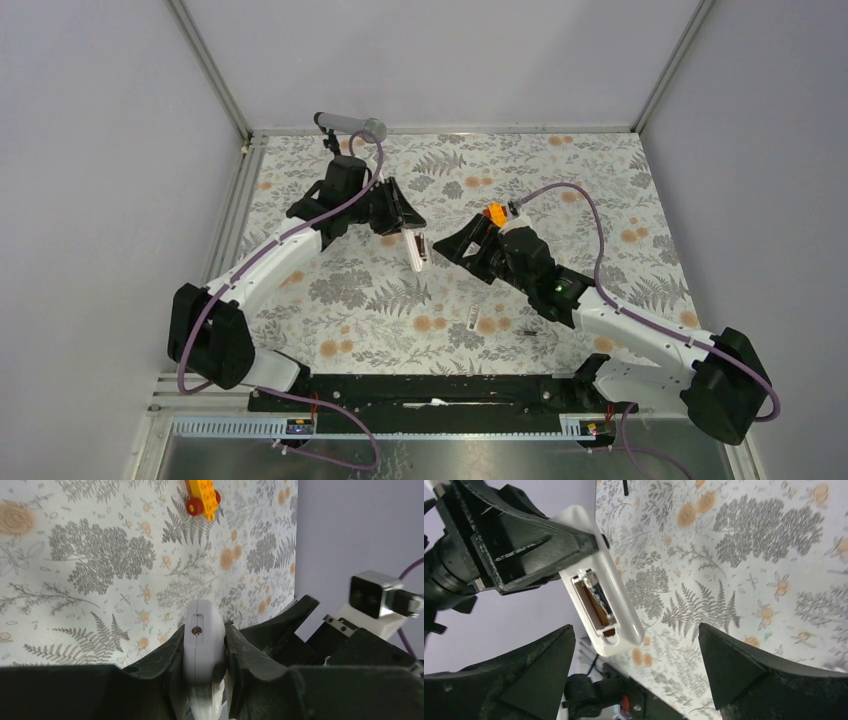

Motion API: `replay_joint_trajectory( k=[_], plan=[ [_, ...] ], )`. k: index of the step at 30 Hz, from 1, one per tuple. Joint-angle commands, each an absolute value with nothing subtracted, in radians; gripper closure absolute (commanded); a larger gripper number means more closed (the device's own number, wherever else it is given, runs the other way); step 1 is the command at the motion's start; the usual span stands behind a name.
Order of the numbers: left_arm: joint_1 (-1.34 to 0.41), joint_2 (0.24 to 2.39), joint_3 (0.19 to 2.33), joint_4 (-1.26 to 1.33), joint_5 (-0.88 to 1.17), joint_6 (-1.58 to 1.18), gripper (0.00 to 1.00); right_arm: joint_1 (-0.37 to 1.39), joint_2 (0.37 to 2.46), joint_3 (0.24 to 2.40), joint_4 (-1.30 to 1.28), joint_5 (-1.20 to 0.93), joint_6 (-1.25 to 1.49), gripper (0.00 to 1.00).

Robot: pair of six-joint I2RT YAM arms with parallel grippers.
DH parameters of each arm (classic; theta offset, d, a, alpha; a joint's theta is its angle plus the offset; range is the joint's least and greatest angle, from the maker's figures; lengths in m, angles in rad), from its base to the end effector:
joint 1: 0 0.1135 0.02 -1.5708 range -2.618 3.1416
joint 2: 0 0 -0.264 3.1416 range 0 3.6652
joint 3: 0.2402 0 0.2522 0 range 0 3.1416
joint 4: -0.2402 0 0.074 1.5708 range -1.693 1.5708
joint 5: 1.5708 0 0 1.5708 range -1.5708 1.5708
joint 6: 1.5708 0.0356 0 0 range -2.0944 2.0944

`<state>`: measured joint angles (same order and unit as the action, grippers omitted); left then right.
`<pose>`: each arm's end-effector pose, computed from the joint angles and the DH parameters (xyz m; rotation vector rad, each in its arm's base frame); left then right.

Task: Load the batteries into the remote control
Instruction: Load the battery into the remote control.

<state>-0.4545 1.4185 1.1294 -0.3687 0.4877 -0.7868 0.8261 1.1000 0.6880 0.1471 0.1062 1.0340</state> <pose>0.2760 -0.1534 0.2976 -0.1080 2.4221 -1.1744 0.1751 0.1844 0.2770 0.2898 1.9905 1.1685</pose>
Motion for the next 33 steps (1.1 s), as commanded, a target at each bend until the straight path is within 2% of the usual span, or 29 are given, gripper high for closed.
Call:
replay_joint_trajectory(
  k=[1, 6, 9, 12, 19, 25, 33],
  plan=[
    [-0.446, 1.36, 1.123, -0.241, 0.401, -0.82, 1.0, 0.773, 1.071, 0.663, 0.27, -0.042, 1.272, 0.0],
    [-0.446, 1.352, 1.104, -0.198, 0.351, -0.864, 1.0, 0.708, 1.086, 0.631, 0.377, -0.144, 1.467, 0.01],
    [-0.446, 1.342, 1.095, -0.173, 0.313, -0.906, 1.0, 0.68, 1.166, 0.614, 0.477, -0.296, 1.621, 0.01],
    [-0.446, 1.325, 1.088, -0.155, 0.279, -0.946, 1.0, 0.678, 1.239, 0.629, 0.5, -0.358, 1.654, 0.01],
    [-0.446, 1.303, 1.085, -0.158, 0.231, -0.986, 1.0, 0.679, 1.165, 0.593, 0.484, -0.238, 1.629, 0.01],
    [-0.447, 1.3, 1.068, -0.155, 0.273, -1.014, 1.0, 0.676, 1.242, 0.583, 0.641, -0.268, 1.714, 0.01],
    [-0.453, 1.292, 1.05, -0.143, 0.305, -1.028, 1.0, 0.676, 1.289, 0.598, 0.727, -0.272, 1.739, 0.01]
  ],
)
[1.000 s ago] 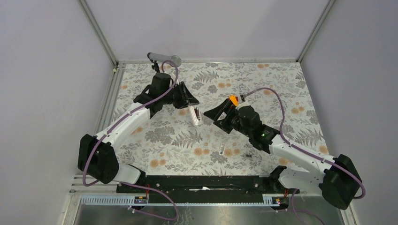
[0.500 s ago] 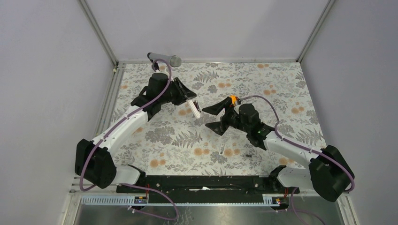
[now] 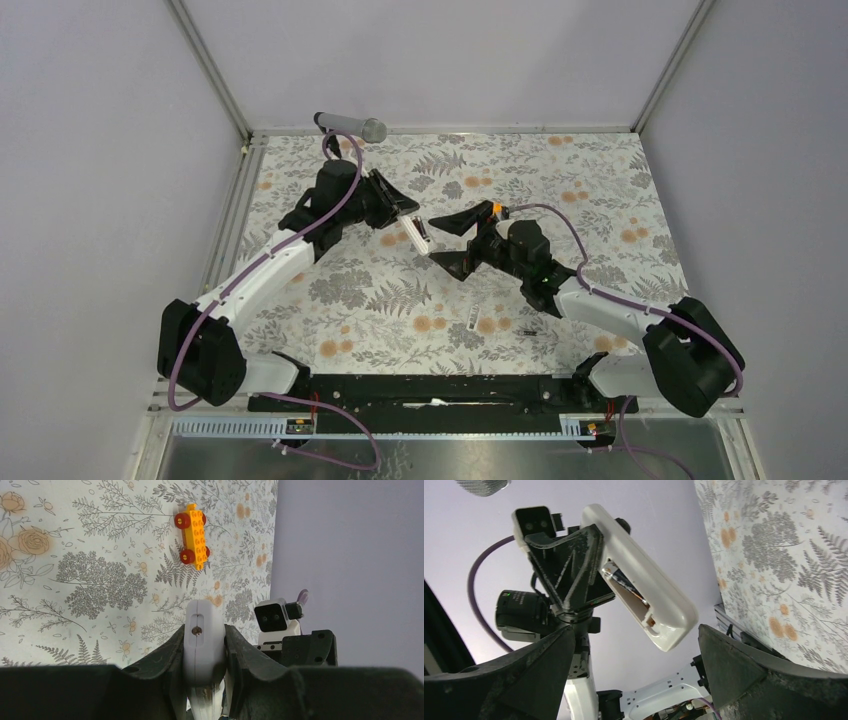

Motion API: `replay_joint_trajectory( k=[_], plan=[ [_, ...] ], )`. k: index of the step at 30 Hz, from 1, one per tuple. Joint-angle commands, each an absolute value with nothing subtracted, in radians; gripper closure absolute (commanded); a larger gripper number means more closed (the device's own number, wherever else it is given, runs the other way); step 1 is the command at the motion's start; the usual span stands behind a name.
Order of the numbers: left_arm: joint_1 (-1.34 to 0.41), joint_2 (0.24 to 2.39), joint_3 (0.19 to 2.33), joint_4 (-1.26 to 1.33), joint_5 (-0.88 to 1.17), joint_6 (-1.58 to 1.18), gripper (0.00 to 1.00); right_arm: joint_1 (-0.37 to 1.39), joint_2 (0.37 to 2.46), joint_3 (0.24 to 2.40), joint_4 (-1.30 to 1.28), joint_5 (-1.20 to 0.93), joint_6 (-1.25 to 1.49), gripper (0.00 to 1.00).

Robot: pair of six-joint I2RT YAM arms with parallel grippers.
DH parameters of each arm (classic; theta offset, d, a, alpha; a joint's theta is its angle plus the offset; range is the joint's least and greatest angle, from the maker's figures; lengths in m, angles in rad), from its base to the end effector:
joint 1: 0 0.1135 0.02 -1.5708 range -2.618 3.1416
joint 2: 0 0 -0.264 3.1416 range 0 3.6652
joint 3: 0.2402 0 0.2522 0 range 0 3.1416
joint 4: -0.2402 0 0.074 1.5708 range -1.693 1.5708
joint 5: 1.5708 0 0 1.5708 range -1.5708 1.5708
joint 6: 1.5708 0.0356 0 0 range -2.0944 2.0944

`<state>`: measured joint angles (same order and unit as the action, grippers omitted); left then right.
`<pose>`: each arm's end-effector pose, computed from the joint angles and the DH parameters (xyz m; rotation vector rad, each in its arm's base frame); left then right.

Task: Load the batteries into the remote control
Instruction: Load the battery into the remote control.

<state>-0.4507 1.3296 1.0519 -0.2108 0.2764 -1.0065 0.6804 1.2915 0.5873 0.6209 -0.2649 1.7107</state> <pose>0.2699 -0.1414 0.3096 -0.4366 2.2165 -1.1345 0.2124 0.1839 0.2454 0.8065 1.9443 1.8904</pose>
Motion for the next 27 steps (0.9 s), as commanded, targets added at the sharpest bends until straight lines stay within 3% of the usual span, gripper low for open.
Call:
replay_joint_trajectory(
  k=[1, 27],
  plan=[
    [-0.454, 1.292, 1.047, -0.14, 0.311, -1.03, 1.0, 0.675, 1.293, 0.598, 0.739, -0.272, 1.744, 0.01],
    [-0.465, 1.284, 1.029, -0.16, 0.408, -1.078, 1.0, 0.676, 1.446, 0.623, 0.887, -0.329, 1.792, 0.01]
  ],
)
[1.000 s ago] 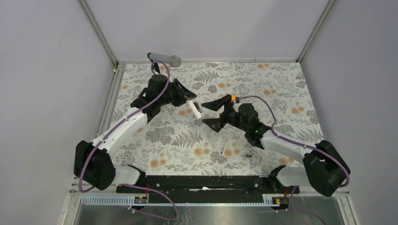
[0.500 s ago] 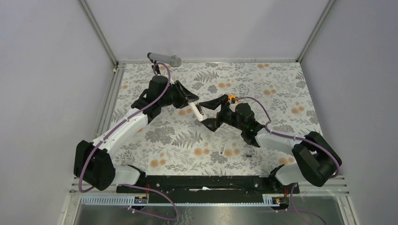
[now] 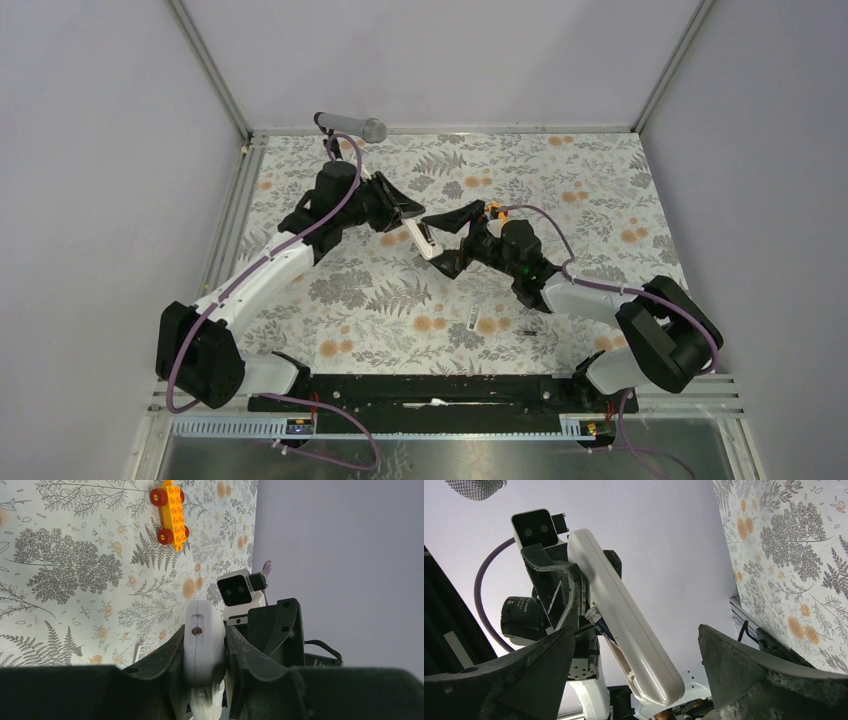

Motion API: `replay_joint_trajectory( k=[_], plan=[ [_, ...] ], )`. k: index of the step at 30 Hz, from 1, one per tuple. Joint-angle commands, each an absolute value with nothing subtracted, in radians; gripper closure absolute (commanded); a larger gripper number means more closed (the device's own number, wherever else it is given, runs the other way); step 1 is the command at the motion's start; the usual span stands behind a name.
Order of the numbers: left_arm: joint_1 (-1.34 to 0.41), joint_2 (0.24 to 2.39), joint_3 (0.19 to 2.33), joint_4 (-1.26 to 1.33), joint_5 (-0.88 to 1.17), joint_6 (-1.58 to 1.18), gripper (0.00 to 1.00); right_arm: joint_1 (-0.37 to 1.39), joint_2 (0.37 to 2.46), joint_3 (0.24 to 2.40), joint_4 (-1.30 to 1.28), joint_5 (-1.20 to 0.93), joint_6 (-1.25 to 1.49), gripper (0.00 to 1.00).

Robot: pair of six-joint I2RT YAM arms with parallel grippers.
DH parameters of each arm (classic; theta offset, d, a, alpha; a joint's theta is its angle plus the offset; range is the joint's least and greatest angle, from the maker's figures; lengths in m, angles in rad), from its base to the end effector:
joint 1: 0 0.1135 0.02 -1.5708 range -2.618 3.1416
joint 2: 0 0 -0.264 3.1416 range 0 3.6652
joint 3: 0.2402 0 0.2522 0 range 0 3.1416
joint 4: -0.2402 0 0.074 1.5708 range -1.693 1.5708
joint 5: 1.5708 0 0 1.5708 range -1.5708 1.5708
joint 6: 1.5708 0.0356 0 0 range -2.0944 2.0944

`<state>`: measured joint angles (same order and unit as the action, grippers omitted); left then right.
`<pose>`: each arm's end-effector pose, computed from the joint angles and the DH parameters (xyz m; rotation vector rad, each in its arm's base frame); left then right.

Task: Load the batteries into the remote control
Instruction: Load the battery into the remote control.

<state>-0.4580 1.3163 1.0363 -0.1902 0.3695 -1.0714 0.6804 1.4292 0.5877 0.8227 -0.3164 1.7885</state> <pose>0.2644 -0.1447 0.3104 -0.4366 2.2393 -1.2684 0.2251 0.1964 0.2302 0.8084 1.9187 2.0139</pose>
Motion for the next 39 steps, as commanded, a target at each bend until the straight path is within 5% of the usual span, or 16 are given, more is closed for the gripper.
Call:
replay_joint_trajectory(
  k=[1, 22, 29, 39],
  plan=[
    [-0.467, 1.283, 1.029, -0.157, 0.412, -1.072, 1.0, 0.676, 1.452, 0.624, 0.893, -0.332, 1.796, 0.01],
    [-0.478, 1.271, 1.038, -0.146, 0.438, -0.99, 1.0, 0.676, 1.499, 0.613, 0.971, -0.374, 1.812, 0.01],
    [-0.479, 1.263, 1.037, -0.144, 0.433, -0.99, 1.0, 0.676, 1.53, 0.601, 1.046, -0.388, 1.847, 0.24],
    [-0.477, 1.269, 1.036, -0.14, 0.431, -1.025, 1.0, 0.676, 1.534, 0.588, 1.065, -0.388, 1.857, 0.35]
  ],
)
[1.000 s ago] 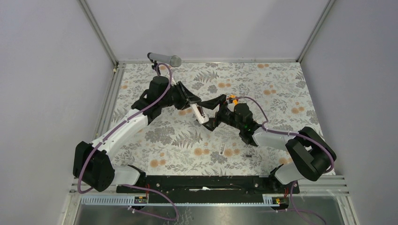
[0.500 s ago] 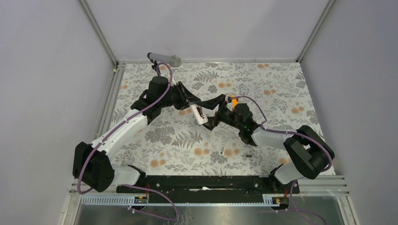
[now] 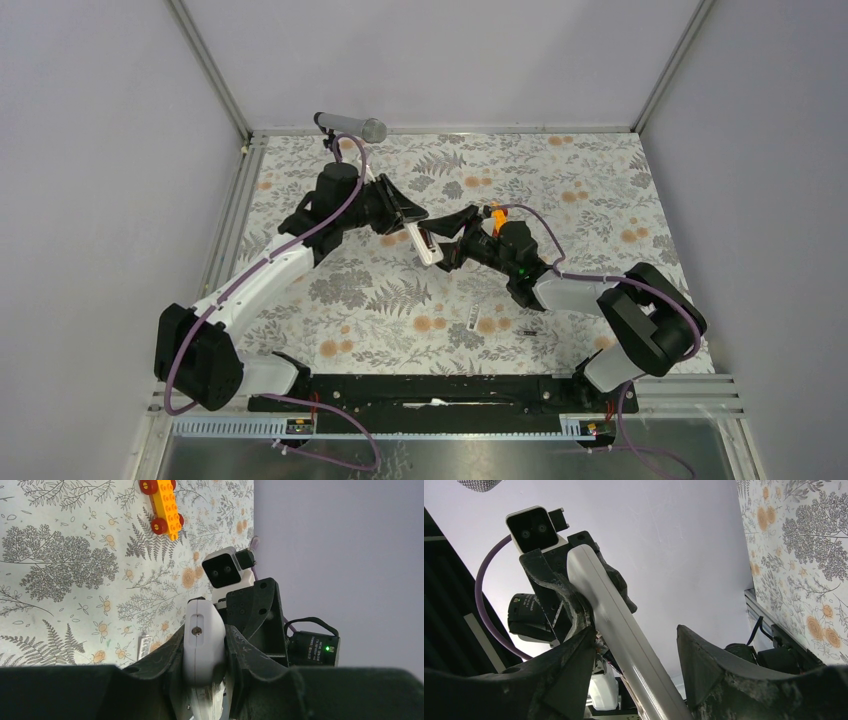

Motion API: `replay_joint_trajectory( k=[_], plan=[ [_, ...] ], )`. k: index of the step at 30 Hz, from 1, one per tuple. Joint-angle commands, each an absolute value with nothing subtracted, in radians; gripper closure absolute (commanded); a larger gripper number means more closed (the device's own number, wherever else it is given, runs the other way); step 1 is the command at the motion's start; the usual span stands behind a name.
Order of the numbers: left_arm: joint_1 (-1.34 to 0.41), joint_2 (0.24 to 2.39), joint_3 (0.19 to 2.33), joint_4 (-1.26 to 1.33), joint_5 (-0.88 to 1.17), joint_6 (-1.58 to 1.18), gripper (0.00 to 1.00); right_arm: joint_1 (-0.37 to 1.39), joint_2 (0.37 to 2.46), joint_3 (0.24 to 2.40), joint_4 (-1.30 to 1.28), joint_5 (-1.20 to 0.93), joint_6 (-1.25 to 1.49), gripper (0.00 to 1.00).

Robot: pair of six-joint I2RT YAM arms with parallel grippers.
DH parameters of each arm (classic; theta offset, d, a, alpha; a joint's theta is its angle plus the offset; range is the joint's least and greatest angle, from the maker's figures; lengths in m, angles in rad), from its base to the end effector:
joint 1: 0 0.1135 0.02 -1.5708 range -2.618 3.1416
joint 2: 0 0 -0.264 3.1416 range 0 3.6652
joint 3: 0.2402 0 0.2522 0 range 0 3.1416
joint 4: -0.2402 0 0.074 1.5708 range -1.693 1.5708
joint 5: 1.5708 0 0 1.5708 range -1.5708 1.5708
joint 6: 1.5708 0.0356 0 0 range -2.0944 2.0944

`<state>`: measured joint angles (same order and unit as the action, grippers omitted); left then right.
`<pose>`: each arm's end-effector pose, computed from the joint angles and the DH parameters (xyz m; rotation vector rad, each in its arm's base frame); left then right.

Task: Load the batteries into the remote control
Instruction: Load the battery into the remote control.

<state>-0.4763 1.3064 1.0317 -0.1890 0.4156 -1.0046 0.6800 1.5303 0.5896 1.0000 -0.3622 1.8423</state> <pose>0.2586 -0.1496 0.3120 -0.3048 2.2516 -1.2900 0.2325 0.2042 0.2211 0.7707 1.8790 2.1262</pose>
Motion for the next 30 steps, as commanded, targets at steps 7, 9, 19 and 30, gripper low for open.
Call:
replay_joint_trajectory(
  k=[7, 9, 19, 30],
  plan=[
    [-0.463, 1.261, 1.028, -0.106, 0.448, -1.087, 1.0, 0.676, 1.55, 0.594, 1.084, -0.412, 1.858, 0.45],
    [-0.459, 1.255, 1.029, -0.103, 0.45, -1.095, 1.0, 0.675, 1.549, 0.588, 1.087, -0.412, 1.863, 0.46],
    [-0.437, 1.246, 0.998, -0.027, 0.5, -1.179, 1.0, 0.677, 1.555, 0.585, 1.115, -0.419, 1.849, 0.55],
    [-0.431, 1.266, 0.998, -0.078, 0.52, -1.025, 1.0, 0.672, 1.543, 0.601, 1.196, -0.404, 1.79, 0.08]
  ],
)
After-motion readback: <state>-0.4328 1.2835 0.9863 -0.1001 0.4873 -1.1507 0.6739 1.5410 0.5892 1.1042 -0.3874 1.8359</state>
